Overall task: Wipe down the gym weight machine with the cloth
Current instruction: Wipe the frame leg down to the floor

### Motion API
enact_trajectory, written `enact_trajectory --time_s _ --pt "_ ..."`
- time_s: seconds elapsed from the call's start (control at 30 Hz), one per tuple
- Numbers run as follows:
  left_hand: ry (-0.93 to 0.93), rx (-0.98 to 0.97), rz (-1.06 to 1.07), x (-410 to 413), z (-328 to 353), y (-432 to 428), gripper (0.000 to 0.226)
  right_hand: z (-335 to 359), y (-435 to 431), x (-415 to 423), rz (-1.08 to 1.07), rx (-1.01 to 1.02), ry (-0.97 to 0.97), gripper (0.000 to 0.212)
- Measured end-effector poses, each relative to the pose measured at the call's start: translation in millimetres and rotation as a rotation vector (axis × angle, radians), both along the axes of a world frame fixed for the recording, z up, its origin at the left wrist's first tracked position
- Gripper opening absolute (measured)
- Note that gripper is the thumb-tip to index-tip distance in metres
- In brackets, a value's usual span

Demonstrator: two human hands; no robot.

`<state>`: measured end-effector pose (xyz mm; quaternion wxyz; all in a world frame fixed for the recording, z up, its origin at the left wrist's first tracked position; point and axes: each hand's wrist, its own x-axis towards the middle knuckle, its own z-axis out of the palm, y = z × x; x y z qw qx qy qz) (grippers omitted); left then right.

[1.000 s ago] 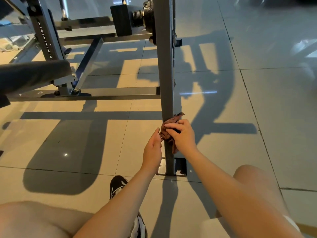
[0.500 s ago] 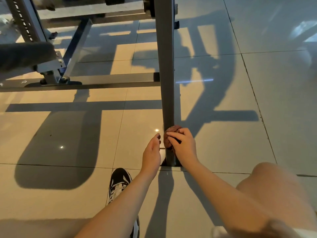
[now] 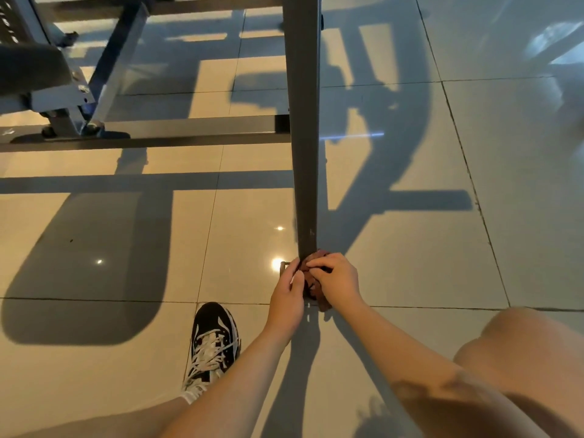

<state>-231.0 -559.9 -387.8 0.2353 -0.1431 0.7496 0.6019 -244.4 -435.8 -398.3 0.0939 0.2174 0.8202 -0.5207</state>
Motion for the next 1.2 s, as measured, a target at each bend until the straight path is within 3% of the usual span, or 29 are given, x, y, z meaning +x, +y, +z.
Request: enact_trajectory --time_s 0.1,0.2,0.47,0.57,0.7,0.9,1.07,1.2 --pt "0.05 0.009 -0.03 -1 13 4 0.037 22 7 2 -0.138 -0.207 0.045 0.02" --pt "0.126 0.025 0.016 -3 22 5 0.036 47 10 0 -0.08 -0.41 0.044 0.031" --pt "0.133 0.126 0.182 -12 50 14 0.032 65 16 14 0.072 -0.302 0.082 0.046" --pt "0.121 0.145 0.204 -15 53 15 0.029 64 14 17 0.012 -0.301 0.074 0.042" --pt "0.126 0.158 0.216 -20 59 15 0.029 68 13 17 -0.019 -0.098 0.088 0.038" --pt "0.092 0.2 0.203 -16 65 16 0.03 71 15 14 0.059 -0.223 0.109 0.032" --pt "0.194 0.013 0.173 -19 46 0 0.034 77 19 -5 -0.062 -0.118 0.316 0.025" --pt "0.141 0.072 0.083 -25 43 2 0.035 74 9 -32 -0.074 -0.084 0.348 0.016"
